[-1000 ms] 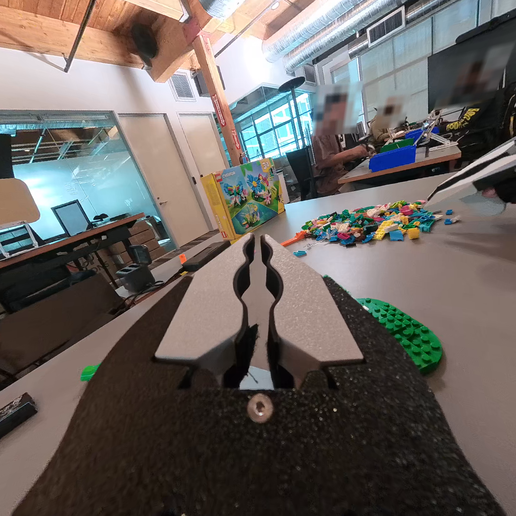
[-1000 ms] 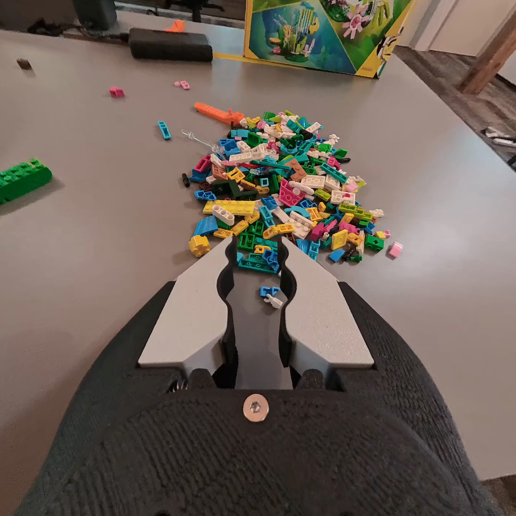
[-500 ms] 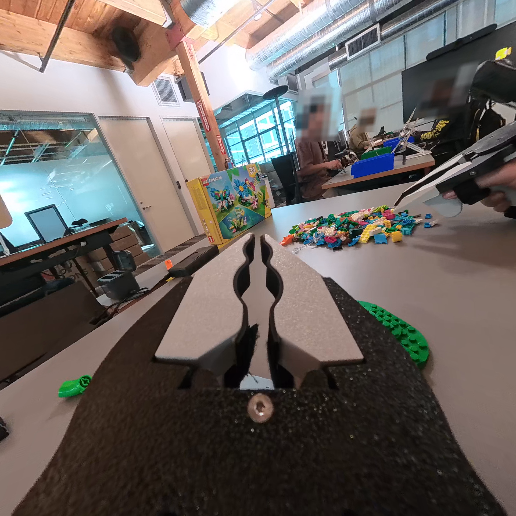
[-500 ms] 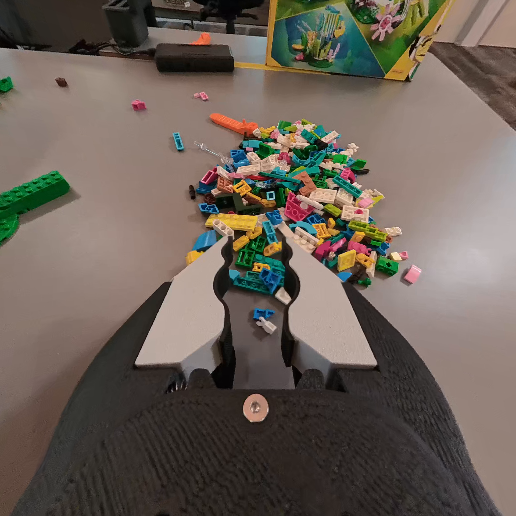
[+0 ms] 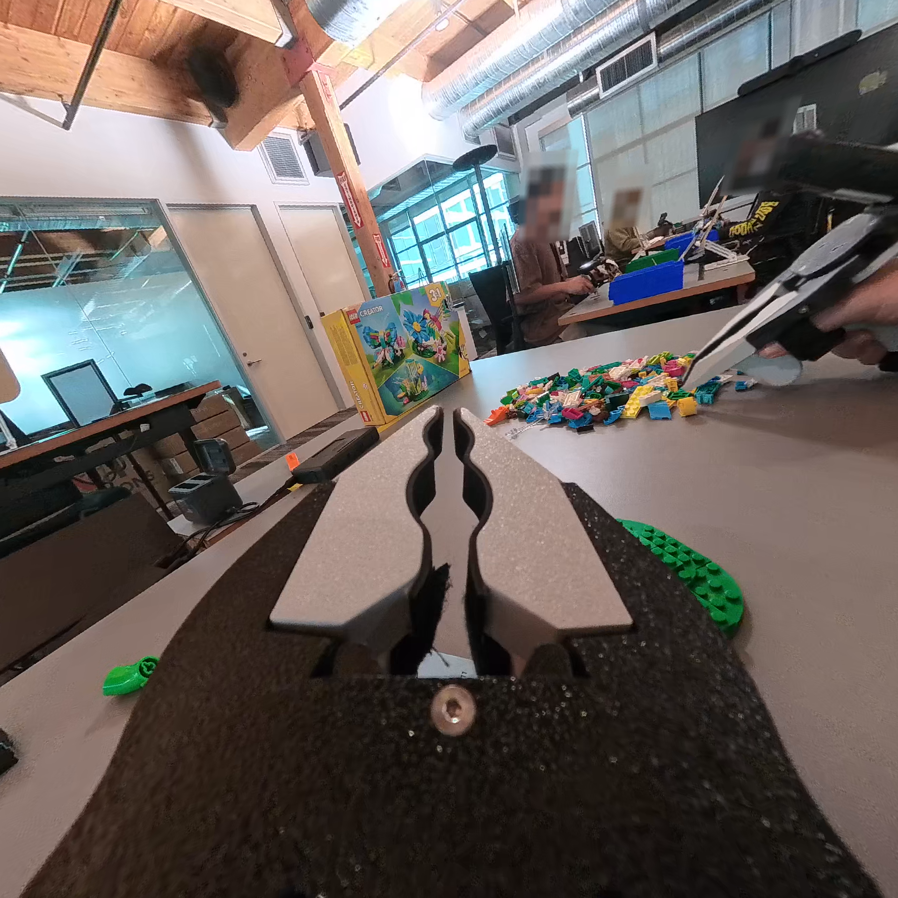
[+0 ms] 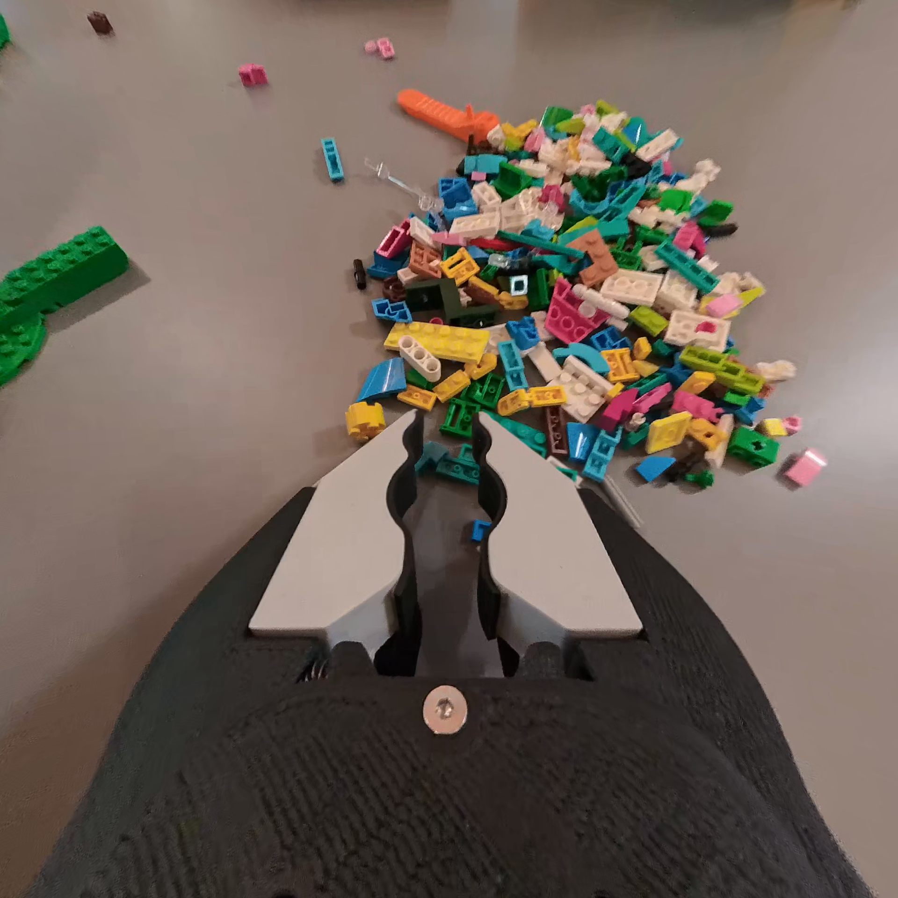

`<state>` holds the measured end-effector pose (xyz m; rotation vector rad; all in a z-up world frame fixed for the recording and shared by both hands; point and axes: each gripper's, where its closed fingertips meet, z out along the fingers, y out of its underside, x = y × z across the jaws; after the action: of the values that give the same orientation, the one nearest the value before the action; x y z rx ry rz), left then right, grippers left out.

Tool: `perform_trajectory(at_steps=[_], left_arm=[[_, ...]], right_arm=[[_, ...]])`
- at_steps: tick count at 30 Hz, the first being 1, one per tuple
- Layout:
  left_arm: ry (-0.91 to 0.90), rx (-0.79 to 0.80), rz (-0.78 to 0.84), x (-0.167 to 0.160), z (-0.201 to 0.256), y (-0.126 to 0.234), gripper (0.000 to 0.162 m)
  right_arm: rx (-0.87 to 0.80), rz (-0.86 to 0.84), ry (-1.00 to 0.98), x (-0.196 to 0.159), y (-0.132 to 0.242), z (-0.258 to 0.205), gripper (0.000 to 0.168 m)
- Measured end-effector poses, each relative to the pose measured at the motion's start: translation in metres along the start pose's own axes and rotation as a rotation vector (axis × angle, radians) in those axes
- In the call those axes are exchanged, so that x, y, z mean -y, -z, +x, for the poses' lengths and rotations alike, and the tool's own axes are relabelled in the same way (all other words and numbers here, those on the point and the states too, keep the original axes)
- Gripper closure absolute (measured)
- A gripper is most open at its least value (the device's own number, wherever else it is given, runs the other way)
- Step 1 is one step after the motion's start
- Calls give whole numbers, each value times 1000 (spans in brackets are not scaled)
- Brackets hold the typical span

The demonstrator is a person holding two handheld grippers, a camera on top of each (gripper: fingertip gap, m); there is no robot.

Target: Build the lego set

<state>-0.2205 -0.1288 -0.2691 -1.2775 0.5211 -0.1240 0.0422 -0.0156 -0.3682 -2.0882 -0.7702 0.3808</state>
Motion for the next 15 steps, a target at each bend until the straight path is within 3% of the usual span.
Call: perform_trajectory(at_steps=[6, 15], left_arm=[[0, -1, 1, 0, 0, 0, 161], [-2, -5, 0, 0, 1, 0, 161]], right_arm=[[-70, -119, -2, -10, -7, 5, 148], [-71, -133, 33, -6, -12, 3, 156]])
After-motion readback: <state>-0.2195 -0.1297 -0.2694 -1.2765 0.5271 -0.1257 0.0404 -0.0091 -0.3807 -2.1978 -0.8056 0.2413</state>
